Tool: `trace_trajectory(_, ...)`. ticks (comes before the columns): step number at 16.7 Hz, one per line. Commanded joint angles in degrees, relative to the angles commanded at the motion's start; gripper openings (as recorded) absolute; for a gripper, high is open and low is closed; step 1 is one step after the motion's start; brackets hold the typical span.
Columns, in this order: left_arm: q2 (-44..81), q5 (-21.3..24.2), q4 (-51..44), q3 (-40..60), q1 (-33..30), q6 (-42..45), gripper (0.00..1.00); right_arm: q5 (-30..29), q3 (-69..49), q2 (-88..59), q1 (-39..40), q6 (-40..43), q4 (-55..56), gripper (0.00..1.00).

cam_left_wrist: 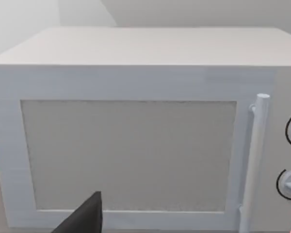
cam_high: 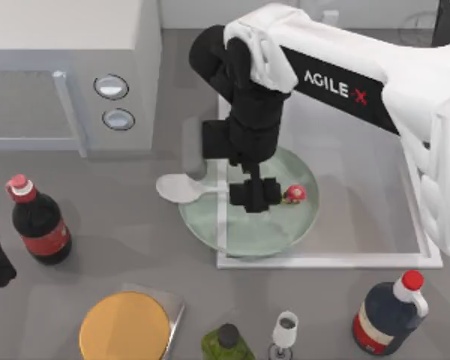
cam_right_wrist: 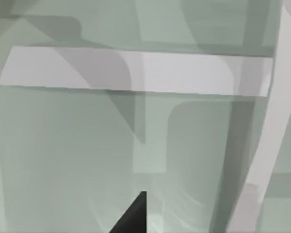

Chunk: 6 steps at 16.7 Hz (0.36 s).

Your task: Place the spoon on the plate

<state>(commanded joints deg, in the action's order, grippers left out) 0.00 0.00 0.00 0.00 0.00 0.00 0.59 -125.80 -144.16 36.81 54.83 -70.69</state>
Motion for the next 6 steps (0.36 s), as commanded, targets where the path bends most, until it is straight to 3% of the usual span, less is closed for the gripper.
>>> trace_trajectory(6, 0.0, 0.0, 0.0, 0.0, 0.0, 0.0, 1.0, 0.0, 0.0, 0.0, 0.0, 0.0, 0.0, 1.0)
